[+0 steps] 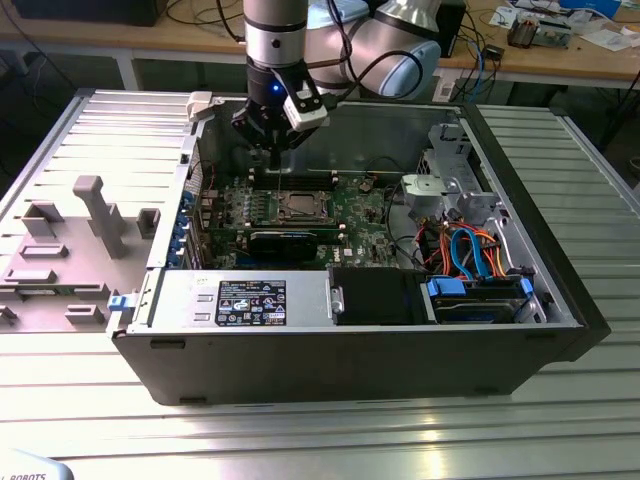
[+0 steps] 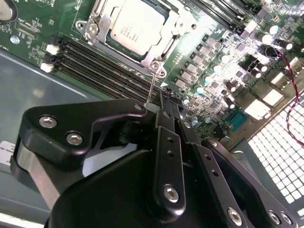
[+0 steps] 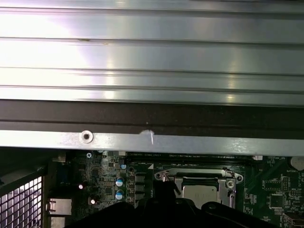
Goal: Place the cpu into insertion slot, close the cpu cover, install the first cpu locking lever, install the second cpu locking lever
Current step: 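Install the first cpu locking lever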
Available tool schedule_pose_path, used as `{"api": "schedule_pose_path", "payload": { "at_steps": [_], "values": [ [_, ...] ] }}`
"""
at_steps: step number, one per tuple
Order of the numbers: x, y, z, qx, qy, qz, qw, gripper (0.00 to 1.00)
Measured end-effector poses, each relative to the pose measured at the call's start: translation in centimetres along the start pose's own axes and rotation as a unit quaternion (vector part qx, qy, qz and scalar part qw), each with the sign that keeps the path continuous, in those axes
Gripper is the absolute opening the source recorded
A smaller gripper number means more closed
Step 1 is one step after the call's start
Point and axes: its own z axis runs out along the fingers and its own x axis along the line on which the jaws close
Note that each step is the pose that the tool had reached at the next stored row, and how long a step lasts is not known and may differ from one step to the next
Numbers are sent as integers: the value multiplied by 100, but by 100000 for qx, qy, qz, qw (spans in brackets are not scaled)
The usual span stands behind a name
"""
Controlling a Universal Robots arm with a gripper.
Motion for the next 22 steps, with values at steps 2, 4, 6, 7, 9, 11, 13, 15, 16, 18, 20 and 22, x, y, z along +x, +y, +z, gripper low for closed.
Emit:
{"api": "schedule_pose_path", "payload": {
  "at_steps": [2,4,6,7,9,11,13,15,16,18,20,22],
  "values": [
    [-21,-1,0,-21,37,1,100000,11],
    [-37,-1,0,-34,65,2,100000,11],
    [-50,-1,-1,-44,90,0,100000,11],
    [-59,-2,-1,-48,107,1,100000,11],
    [-78,-2,-1,-51,142,0,100000,11],
    [-103,-3,-1,-53,203,-2,100000,11],
    [-126,-4,-1,-61,274,6,100000,11],
    [-140,-4,-1,-67,313,3,99999,11],
    [-145,-4,-1,-71,322,5,99999,11],
    [-158,-5,-1,-74,345,2,99999,11],
    [-169,-5,0,-78,361,4,99999,11],
    [-180,-5,0,-79,383,0,99999,11]
  ]
}}
